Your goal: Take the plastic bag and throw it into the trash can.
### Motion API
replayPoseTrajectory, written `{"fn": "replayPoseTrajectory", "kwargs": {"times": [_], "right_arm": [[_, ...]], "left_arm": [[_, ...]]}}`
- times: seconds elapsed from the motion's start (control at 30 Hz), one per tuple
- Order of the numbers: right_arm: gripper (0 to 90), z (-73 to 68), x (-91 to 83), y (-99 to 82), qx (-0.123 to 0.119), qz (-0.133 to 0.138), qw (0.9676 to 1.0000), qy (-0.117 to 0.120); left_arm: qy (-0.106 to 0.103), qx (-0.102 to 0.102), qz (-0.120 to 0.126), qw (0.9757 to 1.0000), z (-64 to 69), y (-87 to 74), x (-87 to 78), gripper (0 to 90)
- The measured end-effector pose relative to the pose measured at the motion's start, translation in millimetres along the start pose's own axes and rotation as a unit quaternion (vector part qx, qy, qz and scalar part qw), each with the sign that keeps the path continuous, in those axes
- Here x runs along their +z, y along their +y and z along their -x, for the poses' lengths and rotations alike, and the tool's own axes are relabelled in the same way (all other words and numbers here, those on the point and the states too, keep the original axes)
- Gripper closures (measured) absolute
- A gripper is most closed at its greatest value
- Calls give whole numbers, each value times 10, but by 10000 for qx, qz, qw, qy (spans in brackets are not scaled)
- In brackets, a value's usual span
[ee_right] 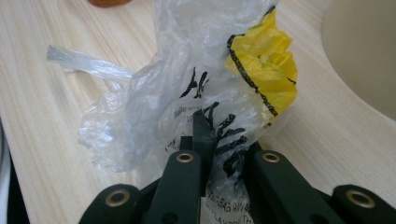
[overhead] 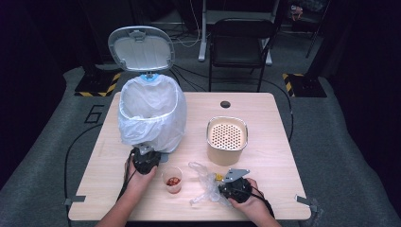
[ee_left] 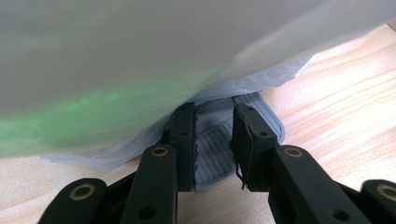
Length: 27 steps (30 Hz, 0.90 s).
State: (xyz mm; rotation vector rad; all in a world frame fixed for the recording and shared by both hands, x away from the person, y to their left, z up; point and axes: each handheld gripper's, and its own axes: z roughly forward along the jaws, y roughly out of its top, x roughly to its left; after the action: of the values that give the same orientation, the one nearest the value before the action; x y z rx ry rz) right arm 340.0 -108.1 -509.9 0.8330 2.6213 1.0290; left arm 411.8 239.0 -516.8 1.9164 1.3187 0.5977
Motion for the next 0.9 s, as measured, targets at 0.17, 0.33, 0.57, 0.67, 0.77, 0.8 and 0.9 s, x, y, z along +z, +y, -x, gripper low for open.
{"fn": "replayPoseTrajectory", "kwargs": {"times": [0.17,0.33,0.57,0.67,0.77,0.8,0.9], "right_arm": [[857,-13,-121,54,51,193,9998,-15],[857,-7,-245,114,76,269,9996,-48],[856,23,-405,211,114,308,9995,5],[855,31,-490,273,76,333,9994,11],[854,60,-660,374,54,352,9993,63],[854,64,-704,400,85,361,9993,65],[854,86,-836,485,74,417,9991,74]], "left_arm": [[-12,-12,9,10000,2,-1,0,704],[-1,-9,3,10000,2,-1,0,705],[-10,-13,8,10000,2,-2,0,704],[5,-11,8,10000,1,-2,0,704],[-1,-11,4,10000,1,-1,0,704],[1,-14,6,10000,2,-1,0,704],[23,1,7,10000,-3,1,3,704]]}}
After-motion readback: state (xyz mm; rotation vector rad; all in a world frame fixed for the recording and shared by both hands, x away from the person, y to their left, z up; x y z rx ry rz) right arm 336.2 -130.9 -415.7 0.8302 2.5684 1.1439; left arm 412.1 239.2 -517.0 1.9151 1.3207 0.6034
